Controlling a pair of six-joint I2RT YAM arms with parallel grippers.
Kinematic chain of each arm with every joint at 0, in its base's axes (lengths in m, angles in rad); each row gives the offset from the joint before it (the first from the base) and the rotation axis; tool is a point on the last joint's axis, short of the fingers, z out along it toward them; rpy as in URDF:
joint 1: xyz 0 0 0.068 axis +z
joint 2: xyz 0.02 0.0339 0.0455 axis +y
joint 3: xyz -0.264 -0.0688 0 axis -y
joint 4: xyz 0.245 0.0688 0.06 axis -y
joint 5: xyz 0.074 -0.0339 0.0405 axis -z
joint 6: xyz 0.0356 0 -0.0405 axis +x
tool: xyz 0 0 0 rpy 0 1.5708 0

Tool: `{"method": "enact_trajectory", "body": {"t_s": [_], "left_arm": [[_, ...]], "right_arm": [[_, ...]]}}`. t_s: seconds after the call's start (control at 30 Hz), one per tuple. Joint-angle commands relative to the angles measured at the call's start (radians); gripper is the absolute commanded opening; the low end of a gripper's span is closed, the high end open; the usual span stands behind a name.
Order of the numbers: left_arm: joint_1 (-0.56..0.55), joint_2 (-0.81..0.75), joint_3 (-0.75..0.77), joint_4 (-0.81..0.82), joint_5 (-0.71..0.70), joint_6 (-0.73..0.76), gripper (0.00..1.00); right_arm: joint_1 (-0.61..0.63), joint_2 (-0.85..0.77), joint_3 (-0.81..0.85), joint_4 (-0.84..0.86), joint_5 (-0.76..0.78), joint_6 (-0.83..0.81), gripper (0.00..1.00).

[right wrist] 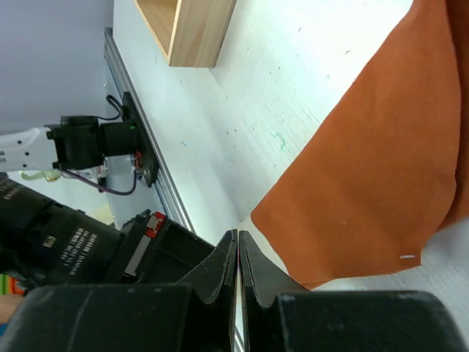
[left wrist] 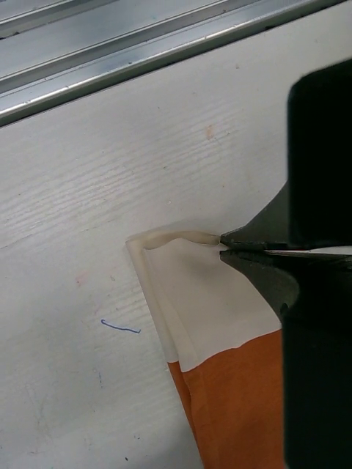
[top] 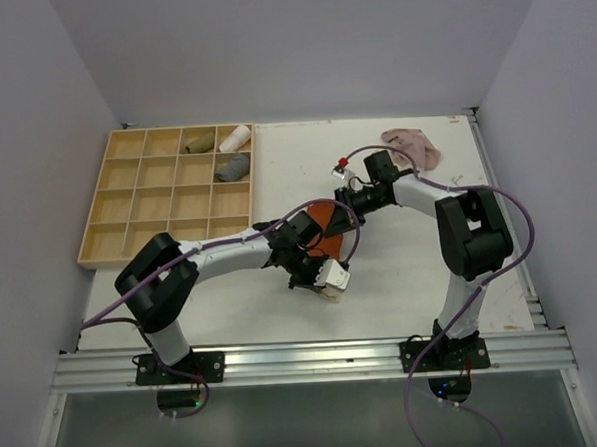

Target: Roll the underwear

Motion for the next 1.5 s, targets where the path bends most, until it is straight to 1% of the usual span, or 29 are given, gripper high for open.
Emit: {"method": "enact_trajectory", "body": {"t_s": [0.0, 0.1, 0.2, 0.3, 0.4, 0.47, 0.63, 0.7, 0.77, 0.87, 0.93, 1.07, 1.13, 1.17, 1.2, 1.23, 1.27, 1.33, 1.37, 1.47], "left_arm": [[0.006, -0.029, 0.051, -0.016, 0.062, -0.079, 0.0], [0.037, -0.022, 0.083, -0.015, 0.079, -0.134, 0.0], [0.094, -0.004, 0.126, -0.012, 0.128, -0.202, 0.0], [0.157, 0.016, 0.161, 0.01, 0.145, -0.262, 0.0], [0.203, 0.066, 0.204, 0.008, 0.143, -0.288, 0.0], [0.221, 0.108, 0.23, 0.008, 0.142, -0.293, 0.0], [0.229, 0.172, 0.238, 0.065, 0.108, -0.339, 0.0], [0.232, 0.198, 0.249, 0.073, 0.108, -0.354, 0.0], [0.232, 0.203, 0.255, 0.079, 0.116, -0.365, 0.0], [0.232, 0.182, 0.247, 0.08, 0.136, -0.355, 0.0], [0.232, 0.163, 0.24, 0.079, 0.148, -0.349, 0.0], [0.23, 0.122, 0.243, 0.07, 0.163, -0.365, 0.0], [0.232, 0.131, 0.264, 0.067, 0.16, -0.38, 0.0], [0.232, 0.14, 0.273, 0.059, 0.157, -0.385, 0.0], [0.232, 0.151, 0.284, 0.053, 0.148, -0.392, 0.0], [0.232, 0.166, 0.307, 0.047, 0.142, -0.411, 0.0], [0.232, 0.2, 0.322, 0.031, 0.137, -0.424, 0.0], [0.232, 0.259, 0.37, 0.011, 0.113, -0.464, 0.0], [0.232, 0.283, 0.385, -0.016, 0.108, -0.477, 0.0], [0.238, 0.361, 0.439, -0.053, 0.119, -0.515, 0.0]], "right_arm": [[0.043, 0.014, -0.024, -0.057, 0.016, -0.057, 0.07], [0.052, 0.064, -0.078, -0.068, 0.02, -0.092, 0.07], [0.058, 0.135, -0.073, -0.123, 0.035, -0.184, 0.07], [0.058, 0.189, -0.047, -0.198, 0.058, -0.28, 0.07], [0.058, 0.207, -0.032, -0.223, 0.059, -0.31, 0.06], [0.058, 0.207, -0.021, -0.226, 0.046, -0.313, 0.06], [0.058, 0.201, 0.037, -0.289, 0.036, -0.365, 0.08], [0.058, 0.198, 0.057, -0.335, 0.039, -0.397, 0.11], [0.055, 0.194, 0.115, -0.394, 0.058, -0.429, 0.15], [0.038, 0.164, 0.18, -0.459, 0.084, -0.459, 0.19], [0.018, 0.149, 0.223, -0.479, 0.103, -0.466, 0.19], [-0.034, 0.115, 0.273, -0.516, 0.077, -0.462, 0.19], [-0.064, 0.076, 0.246, -0.486, 0.0, -0.442, 0.2], [-0.092, 0.053, 0.226, -0.431, -0.021, -0.424, 0.21], [-0.103, -0.008, 0.202, -0.4, -0.032, -0.416, 0.23], [-0.114, -0.033, 0.16, -0.378, -0.041, -0.416, 0.26], [-0.127, -0.062, 0.142, -0.354, -0.041, -0.43, 0.27], [-0.138, -0.122, 0.114, -0.361, -0.029, -0.469, 0.3], [-0.141, -0.141, 0.109, -0.407, -0.015, -0.545, 0.32], [-0.141, -0.22, 0.076, -0.474, 0.051, -0.688, 0.36]]}}
